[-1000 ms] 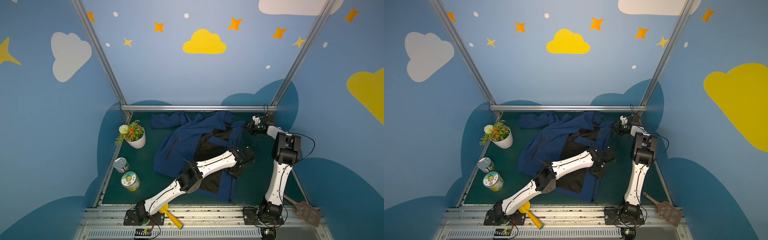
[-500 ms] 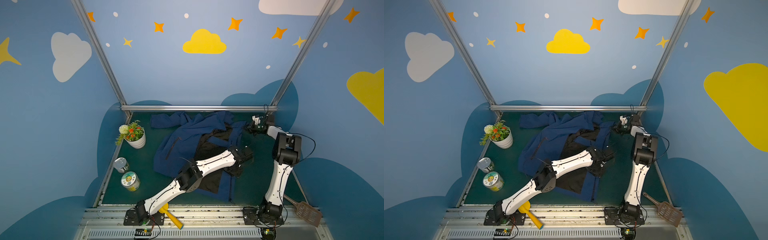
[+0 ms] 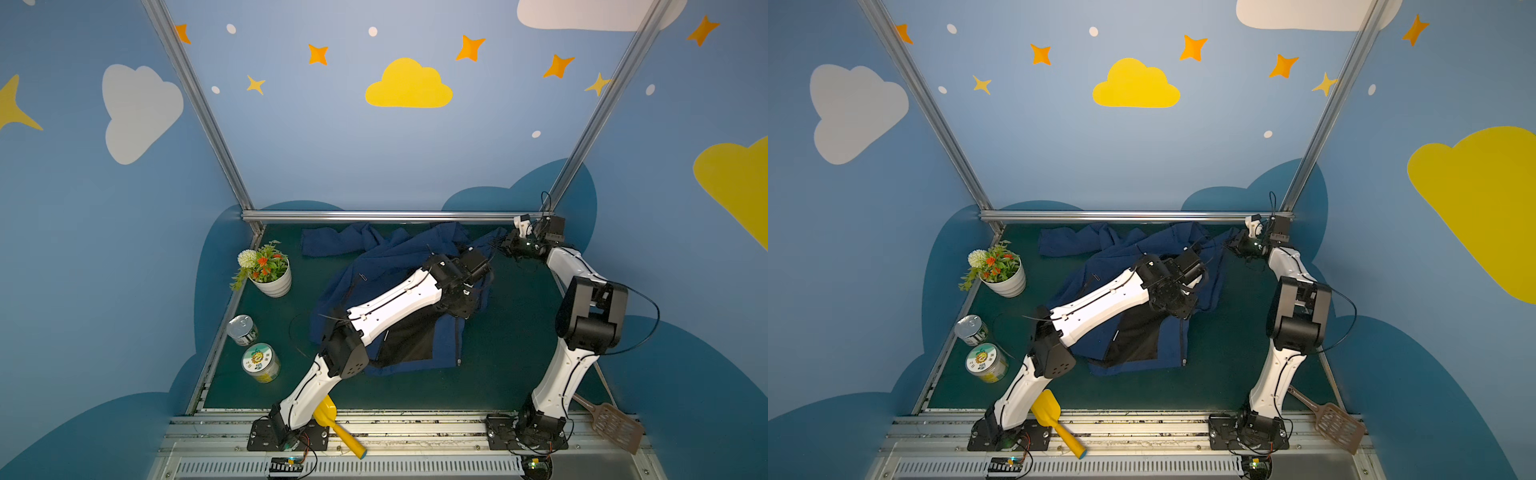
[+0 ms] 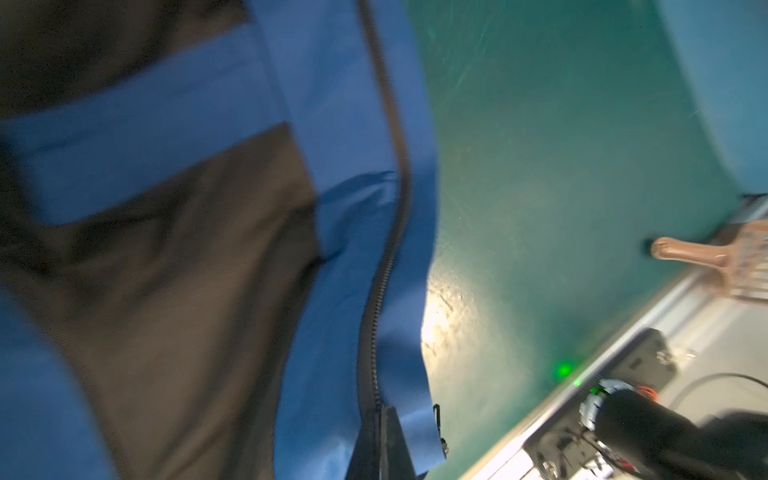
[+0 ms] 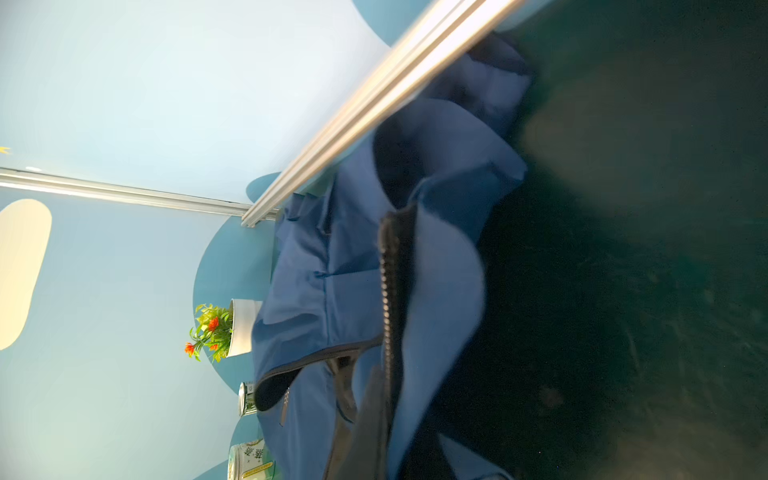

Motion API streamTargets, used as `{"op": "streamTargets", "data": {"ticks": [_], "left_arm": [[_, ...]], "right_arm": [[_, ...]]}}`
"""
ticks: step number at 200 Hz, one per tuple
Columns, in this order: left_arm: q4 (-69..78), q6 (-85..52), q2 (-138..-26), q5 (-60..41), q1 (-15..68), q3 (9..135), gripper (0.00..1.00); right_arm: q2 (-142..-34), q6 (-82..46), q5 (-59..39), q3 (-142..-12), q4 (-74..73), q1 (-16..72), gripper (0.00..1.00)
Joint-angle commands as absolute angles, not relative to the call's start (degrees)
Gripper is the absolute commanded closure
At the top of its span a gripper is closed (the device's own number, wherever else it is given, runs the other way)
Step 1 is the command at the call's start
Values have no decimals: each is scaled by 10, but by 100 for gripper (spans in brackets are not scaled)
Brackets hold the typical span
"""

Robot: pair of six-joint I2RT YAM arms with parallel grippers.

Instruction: Zip up the jacket

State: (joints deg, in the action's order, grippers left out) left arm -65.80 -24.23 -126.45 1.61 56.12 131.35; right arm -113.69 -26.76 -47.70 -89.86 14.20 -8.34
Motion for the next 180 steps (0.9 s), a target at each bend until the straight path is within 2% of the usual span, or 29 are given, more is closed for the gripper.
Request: {"op": "streamTargets", "data": {"ticks": [1,50,86,109,139,180], "left_arm": [[-621,-245,-1211,11,539,1232,97],[-519,-282,-1052,-16,476,986,97],[-430,-298,-973,-65,425,810,97],[-383,-302,-969,-99,412,746,97],[-361,-289,-995,-93,401,701,97],[-382,-255,-1045,-51,393,703,97]], "right_arm": [[-1116,-266,-466,-919,162,-53,100],[-1134,-303,-437,-996,163,7,100],[-1221,-295,-422,-1102,229,50,100],[-1285,-315,-412,-1137,244,63,100],[-1370,-321,-420,-1179,251,65,100],[-1387,-322,-423,-1165,248,67,100]]}}
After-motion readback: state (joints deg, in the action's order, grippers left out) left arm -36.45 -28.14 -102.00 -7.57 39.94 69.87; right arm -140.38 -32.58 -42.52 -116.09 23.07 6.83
